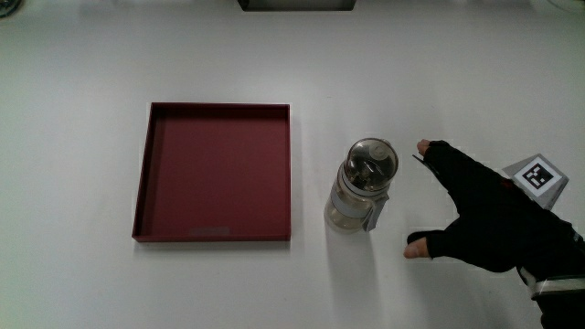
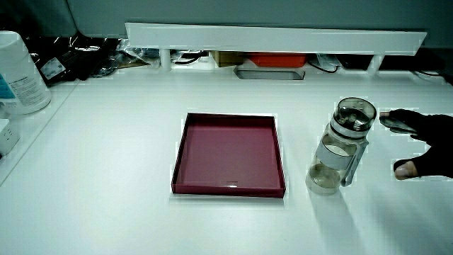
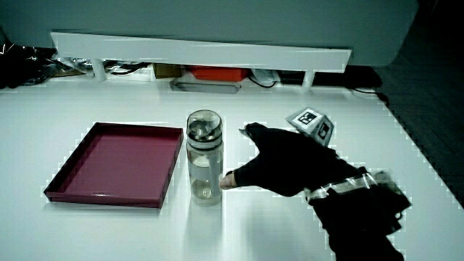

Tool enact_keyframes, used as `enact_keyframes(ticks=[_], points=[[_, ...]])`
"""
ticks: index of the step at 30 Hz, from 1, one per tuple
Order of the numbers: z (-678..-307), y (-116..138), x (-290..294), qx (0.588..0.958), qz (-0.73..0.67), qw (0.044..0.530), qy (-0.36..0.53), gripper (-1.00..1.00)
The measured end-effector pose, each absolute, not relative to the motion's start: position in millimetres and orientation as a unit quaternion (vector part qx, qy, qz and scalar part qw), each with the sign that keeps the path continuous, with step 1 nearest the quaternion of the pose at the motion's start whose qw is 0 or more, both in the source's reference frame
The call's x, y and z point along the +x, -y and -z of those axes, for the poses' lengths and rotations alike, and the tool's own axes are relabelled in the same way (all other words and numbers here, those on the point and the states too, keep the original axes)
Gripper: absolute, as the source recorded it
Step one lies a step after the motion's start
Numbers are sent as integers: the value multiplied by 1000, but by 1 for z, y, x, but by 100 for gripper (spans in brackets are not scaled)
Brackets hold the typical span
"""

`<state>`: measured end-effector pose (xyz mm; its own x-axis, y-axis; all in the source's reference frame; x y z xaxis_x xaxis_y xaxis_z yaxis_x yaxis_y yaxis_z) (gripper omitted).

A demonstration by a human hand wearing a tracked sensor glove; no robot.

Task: Pick bottle

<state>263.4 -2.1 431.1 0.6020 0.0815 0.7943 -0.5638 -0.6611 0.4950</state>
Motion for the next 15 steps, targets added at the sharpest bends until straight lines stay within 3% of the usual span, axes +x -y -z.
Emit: enact_keyframes(ticks=[15], points=[[-491, 6, 258, 755, -494, 421, 95, 0]])
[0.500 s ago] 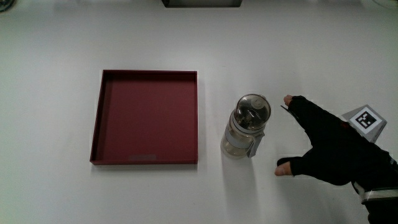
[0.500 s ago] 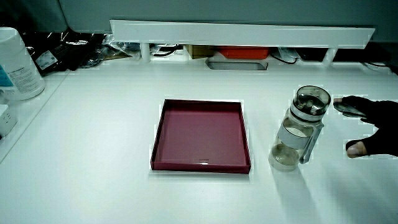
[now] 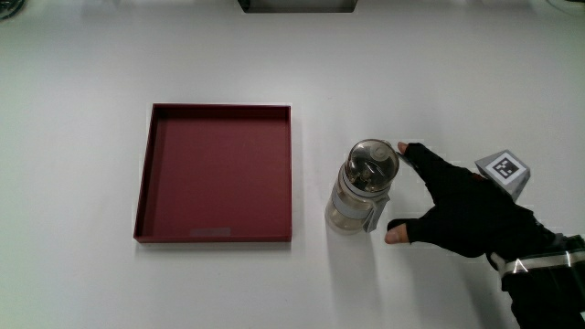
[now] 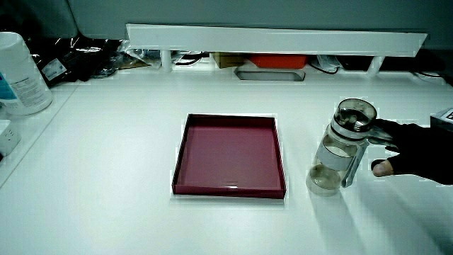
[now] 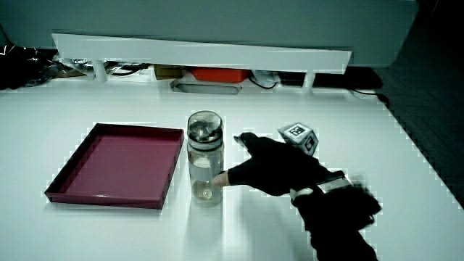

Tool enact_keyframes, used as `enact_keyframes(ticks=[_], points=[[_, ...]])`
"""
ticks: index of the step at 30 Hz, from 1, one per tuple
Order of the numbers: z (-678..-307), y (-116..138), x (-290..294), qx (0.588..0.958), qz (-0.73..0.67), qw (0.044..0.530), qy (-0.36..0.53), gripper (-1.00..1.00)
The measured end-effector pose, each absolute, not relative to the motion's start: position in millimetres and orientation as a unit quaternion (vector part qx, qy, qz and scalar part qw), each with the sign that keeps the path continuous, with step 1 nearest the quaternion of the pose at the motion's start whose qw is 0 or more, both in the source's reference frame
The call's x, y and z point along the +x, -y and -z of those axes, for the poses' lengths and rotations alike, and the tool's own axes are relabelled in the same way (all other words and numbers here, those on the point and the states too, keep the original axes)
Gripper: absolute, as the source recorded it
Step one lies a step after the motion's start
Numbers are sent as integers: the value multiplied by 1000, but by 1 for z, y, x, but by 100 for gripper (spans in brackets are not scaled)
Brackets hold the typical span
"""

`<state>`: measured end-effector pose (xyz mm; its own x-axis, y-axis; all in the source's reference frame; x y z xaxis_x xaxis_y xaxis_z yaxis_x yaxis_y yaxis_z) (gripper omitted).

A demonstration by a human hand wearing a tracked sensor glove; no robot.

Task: Pick bottle

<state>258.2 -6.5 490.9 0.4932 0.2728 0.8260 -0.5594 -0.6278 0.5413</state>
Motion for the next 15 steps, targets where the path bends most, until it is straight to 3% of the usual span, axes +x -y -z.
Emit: enact_keyframes(ticks=[15], points=[[-532, 5, 236, 704, -547, 448, 61, 0]])
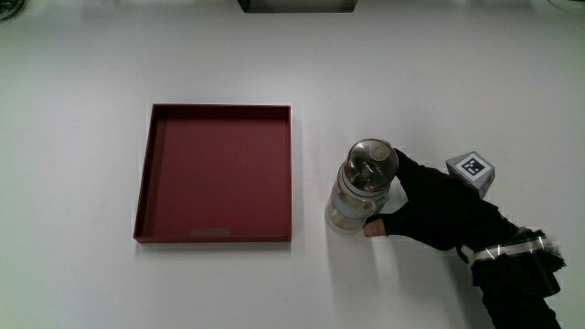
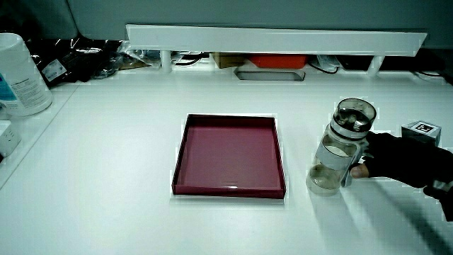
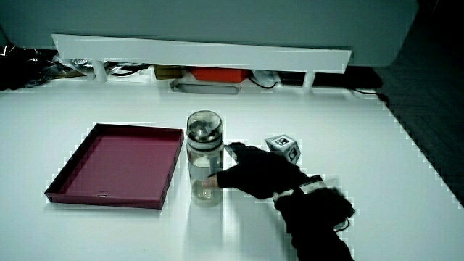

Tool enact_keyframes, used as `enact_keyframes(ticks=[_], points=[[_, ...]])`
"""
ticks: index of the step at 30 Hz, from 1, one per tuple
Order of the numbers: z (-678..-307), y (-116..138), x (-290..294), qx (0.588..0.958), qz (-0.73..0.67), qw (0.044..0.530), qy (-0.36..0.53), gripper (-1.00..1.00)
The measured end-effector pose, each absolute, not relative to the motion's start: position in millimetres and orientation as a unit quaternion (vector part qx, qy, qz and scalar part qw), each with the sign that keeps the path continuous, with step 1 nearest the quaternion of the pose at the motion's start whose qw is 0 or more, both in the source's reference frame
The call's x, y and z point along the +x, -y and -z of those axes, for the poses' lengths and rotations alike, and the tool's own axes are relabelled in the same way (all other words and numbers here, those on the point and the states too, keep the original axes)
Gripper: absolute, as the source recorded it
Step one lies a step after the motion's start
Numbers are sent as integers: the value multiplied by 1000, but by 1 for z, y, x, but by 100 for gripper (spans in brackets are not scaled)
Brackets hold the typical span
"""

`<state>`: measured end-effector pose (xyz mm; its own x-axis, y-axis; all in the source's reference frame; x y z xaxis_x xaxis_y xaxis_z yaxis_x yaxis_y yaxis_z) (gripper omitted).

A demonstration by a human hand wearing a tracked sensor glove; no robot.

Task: Pick bottle

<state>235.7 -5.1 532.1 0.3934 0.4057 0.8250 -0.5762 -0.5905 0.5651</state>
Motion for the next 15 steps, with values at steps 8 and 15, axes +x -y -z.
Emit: enact_keyframes(ticks=[8, 15], points=[[-545, 2, 227, 691, -570, 440, 71, 0], [-551, -1, 223, 682, -587, 431, 70, 0]])
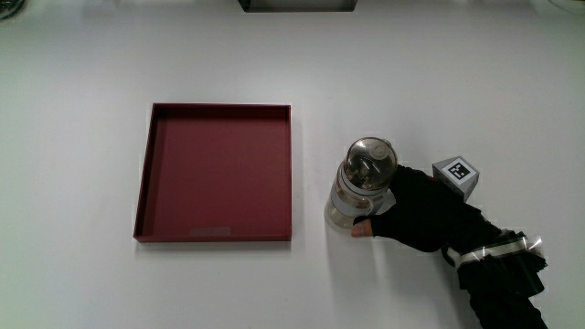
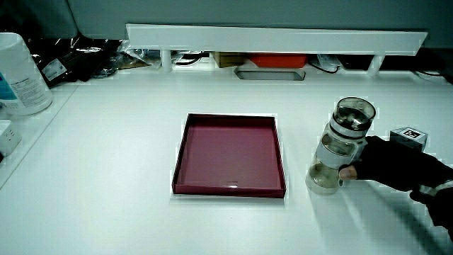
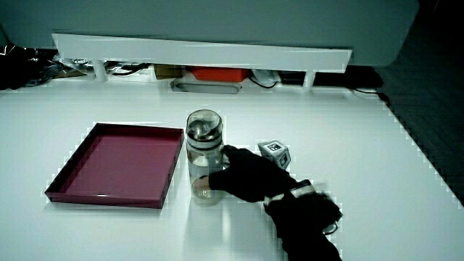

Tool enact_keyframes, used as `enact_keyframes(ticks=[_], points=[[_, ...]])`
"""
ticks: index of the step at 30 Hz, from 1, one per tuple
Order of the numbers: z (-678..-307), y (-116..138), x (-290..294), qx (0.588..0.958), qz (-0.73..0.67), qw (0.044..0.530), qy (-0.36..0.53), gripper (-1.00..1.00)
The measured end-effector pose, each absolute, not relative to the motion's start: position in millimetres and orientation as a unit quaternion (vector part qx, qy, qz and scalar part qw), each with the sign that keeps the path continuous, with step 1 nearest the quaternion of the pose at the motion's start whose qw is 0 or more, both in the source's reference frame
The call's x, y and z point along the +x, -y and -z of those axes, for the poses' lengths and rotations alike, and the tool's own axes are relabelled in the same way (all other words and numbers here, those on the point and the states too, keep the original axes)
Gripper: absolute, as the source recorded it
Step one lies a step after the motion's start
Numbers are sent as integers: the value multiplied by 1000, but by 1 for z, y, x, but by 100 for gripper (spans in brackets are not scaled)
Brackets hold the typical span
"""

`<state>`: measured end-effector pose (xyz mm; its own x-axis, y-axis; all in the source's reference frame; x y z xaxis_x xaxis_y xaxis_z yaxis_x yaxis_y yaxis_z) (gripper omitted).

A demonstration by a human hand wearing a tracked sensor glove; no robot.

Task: Pick bottle

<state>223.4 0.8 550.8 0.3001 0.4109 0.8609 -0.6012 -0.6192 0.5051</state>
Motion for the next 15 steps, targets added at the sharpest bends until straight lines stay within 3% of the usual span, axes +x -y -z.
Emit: enact_keyframes(ticks=[4, 15], points=[[-551, -1, 222, 675, -603, 420, 72, 0], [-550, -5, 222, 691, -612, 377, 75, 79]])
